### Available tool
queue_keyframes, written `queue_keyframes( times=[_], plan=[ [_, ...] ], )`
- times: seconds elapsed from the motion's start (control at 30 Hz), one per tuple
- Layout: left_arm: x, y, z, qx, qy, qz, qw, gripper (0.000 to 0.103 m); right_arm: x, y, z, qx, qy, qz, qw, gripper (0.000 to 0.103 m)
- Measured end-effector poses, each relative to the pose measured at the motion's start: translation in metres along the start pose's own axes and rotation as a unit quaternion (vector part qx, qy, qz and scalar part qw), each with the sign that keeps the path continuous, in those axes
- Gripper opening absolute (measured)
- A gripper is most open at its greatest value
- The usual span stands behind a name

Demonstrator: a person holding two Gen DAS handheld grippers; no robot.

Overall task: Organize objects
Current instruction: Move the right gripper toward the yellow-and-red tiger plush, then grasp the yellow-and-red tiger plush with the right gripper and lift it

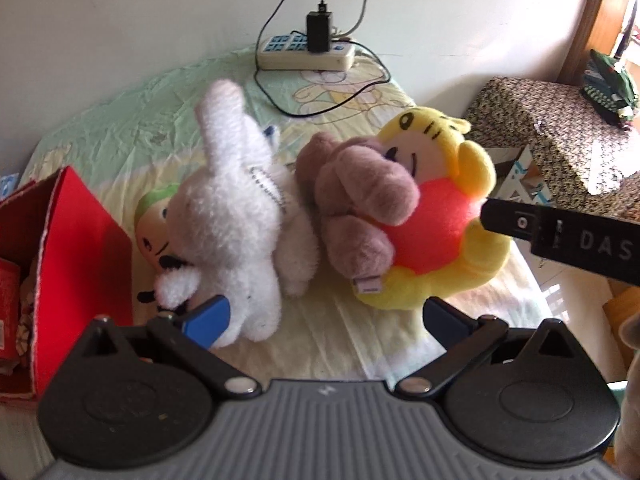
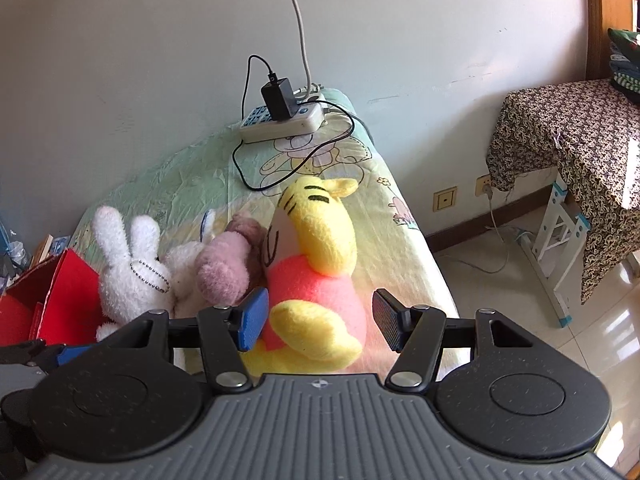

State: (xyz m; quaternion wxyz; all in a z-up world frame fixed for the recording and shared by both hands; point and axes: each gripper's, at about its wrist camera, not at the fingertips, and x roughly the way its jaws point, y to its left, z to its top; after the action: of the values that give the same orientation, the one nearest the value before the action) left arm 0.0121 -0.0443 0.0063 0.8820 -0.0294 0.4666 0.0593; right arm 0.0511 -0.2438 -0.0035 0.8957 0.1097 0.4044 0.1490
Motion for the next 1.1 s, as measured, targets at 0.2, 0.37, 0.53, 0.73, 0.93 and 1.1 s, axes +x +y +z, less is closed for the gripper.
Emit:
queue_keyframes(
  times=[0.2,0.37,0.53,0.73,0.93,1.1],
  plan=[
    [0.003,-0.014,0.008,0.016,-0.015,-0.075,0.9969,0.100,0.017,-0.030,0.015,0.055,0.020,0.028,0.998,0.062],
    [0.011,-0.024,0.014,0.017,-0.004,-0.146,0.9891,0.099,0.038,-0.042,0.020,0.076,0.040,0.068,0.994,0.062],
    [0.023,-0.042,0.017,0.046,0.000,-0.162,0.9857,0.096,0.064,-0.045,0.026,0.081,0.066,0.113,0.988,0.062],
    [0.046,-0.045,0.024,0.062,0.001,-0.159,0.9853,0.098,0.095,-0.052,0.028,0.086,0.103,0.147,0.980,0.066],
    [0.072,-0.039,0.029,0.044,0.019,-0.191,0.9804,0.100,0.106,-0.069,0.025,0.137,0.119,0.214,0.960,0.045],
    [0.074,-0.045,0.026,0.053,0.030,-0.204,0.9770,0.090,0.083,-0.064,0.024,0.097,0.100,0.202,0.969,0.042]
  ],
)
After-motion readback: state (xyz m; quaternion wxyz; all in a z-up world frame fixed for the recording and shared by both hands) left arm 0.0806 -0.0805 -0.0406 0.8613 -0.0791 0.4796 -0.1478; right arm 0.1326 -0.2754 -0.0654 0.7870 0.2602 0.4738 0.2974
